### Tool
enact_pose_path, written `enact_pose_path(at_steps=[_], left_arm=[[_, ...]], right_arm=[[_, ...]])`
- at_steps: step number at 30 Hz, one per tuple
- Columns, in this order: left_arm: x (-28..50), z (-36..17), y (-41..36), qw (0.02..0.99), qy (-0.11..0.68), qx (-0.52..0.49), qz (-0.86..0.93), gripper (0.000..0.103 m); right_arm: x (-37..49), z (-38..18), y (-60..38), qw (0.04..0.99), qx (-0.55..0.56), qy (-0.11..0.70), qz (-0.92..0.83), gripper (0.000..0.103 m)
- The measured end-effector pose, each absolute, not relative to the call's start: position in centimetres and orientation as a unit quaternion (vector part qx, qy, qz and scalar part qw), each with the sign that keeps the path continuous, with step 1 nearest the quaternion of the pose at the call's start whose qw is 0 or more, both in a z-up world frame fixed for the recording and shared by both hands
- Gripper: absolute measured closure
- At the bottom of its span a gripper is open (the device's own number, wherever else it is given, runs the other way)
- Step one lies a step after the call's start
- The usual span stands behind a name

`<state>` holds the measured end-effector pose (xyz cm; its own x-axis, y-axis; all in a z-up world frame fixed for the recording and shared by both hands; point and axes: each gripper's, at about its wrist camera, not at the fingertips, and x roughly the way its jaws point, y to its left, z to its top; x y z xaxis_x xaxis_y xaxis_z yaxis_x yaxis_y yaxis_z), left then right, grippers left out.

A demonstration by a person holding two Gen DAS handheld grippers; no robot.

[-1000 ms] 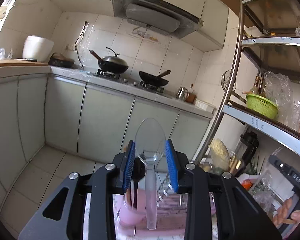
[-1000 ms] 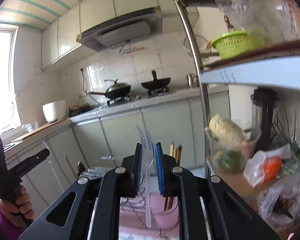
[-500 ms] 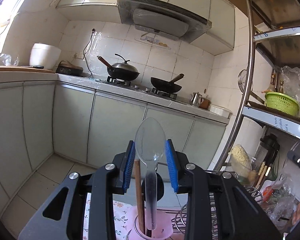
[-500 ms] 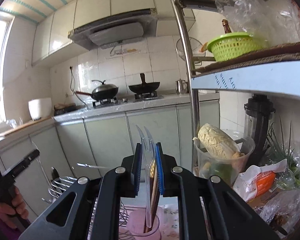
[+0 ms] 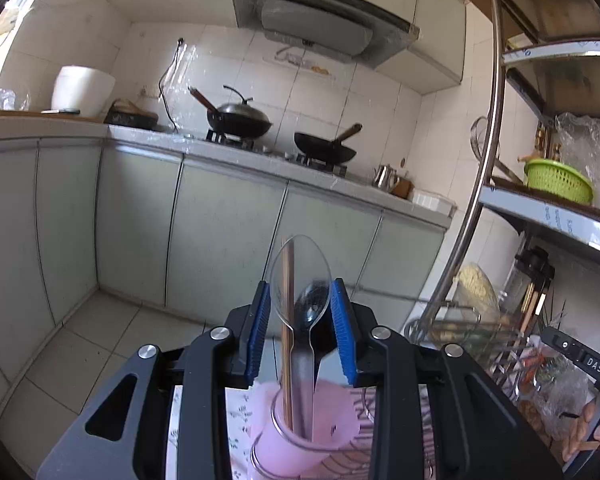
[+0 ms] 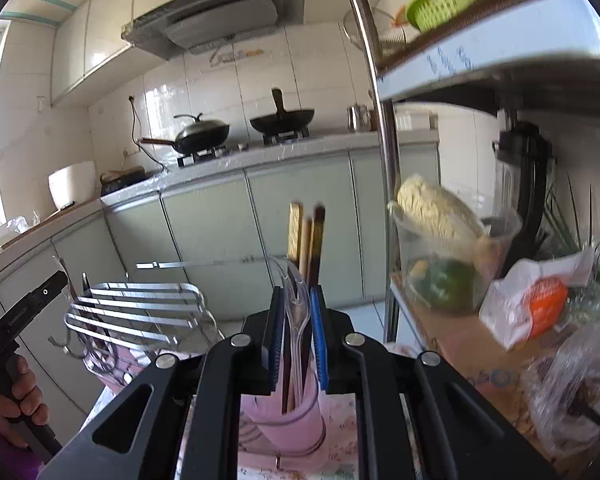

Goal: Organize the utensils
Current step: 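Lower the clear spoon into the pink cup with left tool while right tool releases the fork, then withdraw both open tools from the cup back toward the cloth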

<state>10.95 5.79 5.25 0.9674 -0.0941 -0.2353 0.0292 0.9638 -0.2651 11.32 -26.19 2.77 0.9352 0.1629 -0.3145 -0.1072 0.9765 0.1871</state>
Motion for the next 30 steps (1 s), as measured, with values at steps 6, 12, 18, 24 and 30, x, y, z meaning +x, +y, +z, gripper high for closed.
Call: enact_pose_path(at_steps=[6,12,18,24,30], left_arm=[[10.6,3.1,5.2,0.981,0.149,-0.122,-0.035,0.072],[10.9,0.7,5.0,0.976,0.182,-0.111,-0.036,0.072],[10.5,0.9,4.7,0.974,0.198,-0.102,-0.035,0.071],[9.1,2.0,5.2,0.975,0.19,-0.111,-0.033,0.06],[7.4,2.9,5.6,0.968,0.213,-0.129,-0.044,0.06]], right_arm=[[12.1,0.3,-26.1,0.971,0.098,0.204,0.076,0.09],[12.7,-1.9,-25.5,0.961,0.105,0.24,0.084,0.09],[12.5,-1.9,-25.1,0.957,0.111,0.249,0.096,0.077],[10.8,-0.9,-25.7,0.962,0.117,0.227,0.101,0.066],[8.6,-0.6,-25.9,0.965,0.115,0.214,0.096,0.066]])
